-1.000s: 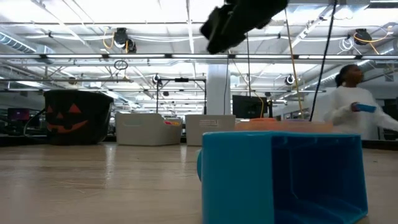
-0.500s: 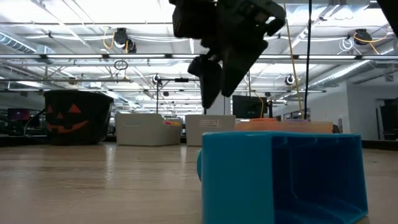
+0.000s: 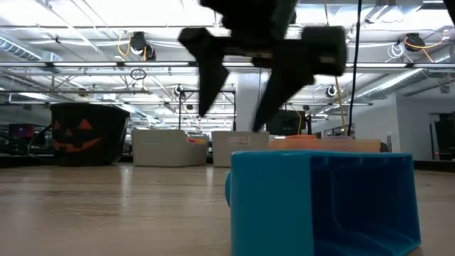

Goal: Pick & Place Toys
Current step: Put the light blue game piece into the left gray bin

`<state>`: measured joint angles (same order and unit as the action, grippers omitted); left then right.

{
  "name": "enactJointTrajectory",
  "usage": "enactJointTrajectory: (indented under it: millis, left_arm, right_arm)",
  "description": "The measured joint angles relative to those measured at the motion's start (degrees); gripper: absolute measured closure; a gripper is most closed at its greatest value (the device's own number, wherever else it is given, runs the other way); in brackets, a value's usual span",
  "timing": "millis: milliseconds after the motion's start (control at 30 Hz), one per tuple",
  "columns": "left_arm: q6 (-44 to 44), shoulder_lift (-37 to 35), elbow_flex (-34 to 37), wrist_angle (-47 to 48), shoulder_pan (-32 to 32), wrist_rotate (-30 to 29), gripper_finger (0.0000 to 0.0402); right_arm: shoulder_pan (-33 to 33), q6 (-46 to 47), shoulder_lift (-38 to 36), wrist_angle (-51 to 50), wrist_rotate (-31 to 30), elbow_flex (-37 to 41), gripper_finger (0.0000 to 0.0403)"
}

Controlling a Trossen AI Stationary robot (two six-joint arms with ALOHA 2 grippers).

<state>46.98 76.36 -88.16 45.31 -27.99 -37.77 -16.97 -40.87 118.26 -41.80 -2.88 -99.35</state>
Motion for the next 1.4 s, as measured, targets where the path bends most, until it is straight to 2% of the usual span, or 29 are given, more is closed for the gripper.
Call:
enactJointTrajectory:
  millis: [467,1233,1400]
  left_arm:
    - [1.0,0.0,0.0,-0.1,0.0,0.2,0.016]
    - [0.4,0.0,0.0,0.0,0.0,0.4,0.016]
    - [0.2,0.0,0.0,0.0,0.0,1.7,0.016]
  right_arm:
    - [0.8,-0.7,3.7,-4.8,4.6,0.1,0.0107]
    - [1.6,-0.4,4.4,-1.7,4.7,5.6,0.0111]
    - [1.6,-0.4,4.4,-0.4,4.7,5.7,0.0134]
